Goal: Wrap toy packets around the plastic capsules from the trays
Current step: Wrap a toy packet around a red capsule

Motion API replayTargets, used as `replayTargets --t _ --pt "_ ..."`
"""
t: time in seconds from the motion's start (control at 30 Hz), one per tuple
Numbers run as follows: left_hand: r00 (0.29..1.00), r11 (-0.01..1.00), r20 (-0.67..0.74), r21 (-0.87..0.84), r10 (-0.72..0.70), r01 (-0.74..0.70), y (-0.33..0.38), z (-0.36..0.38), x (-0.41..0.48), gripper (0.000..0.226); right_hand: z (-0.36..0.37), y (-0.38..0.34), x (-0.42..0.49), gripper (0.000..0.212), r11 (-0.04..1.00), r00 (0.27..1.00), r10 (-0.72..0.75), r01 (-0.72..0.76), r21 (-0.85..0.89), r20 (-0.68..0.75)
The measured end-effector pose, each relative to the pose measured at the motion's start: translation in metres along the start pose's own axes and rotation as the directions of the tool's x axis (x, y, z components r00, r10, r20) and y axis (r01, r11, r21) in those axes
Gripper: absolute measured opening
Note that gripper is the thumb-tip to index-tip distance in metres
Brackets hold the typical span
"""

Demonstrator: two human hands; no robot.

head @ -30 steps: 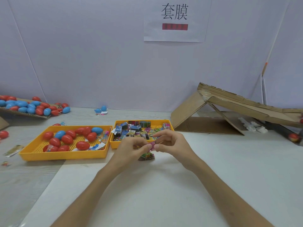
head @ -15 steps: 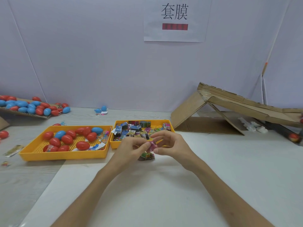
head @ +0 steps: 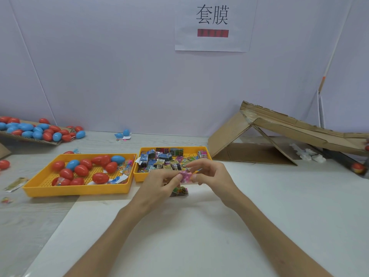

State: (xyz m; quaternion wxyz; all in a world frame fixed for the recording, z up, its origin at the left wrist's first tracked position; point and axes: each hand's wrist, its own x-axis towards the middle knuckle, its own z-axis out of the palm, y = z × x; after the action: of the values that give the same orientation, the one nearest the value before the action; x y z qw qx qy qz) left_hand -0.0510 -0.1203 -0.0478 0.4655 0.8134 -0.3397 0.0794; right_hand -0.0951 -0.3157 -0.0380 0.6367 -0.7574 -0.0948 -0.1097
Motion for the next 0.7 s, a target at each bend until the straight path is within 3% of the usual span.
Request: replayTargets --t 0.27,0.53,0.7 --pt "1.000 1.000 -0.016 -0.001 0.025 -0.025 -0.001 0.000 0.001 0.023 0.004 0.000 -0.002 0.033 0.999 0.997 -0.014 0.011 0.032 0.077" --pt "1.000 1.000 0.001 0.019 0.024 -0.024 -0.007 0.000 0.000 0.033 0.007 0.002 -0.001 0.020 0.999 0.999 -0.033 0.033 -0.011 0.005" --pt "0.994 0.984 -0.057 0.160 0.090 -0.080 -0.008 0.002 0.001 0.028 0.011 0.009 0.001 0.023 0.997 0.995 -0.048 0.042 -0.058 -0.089"
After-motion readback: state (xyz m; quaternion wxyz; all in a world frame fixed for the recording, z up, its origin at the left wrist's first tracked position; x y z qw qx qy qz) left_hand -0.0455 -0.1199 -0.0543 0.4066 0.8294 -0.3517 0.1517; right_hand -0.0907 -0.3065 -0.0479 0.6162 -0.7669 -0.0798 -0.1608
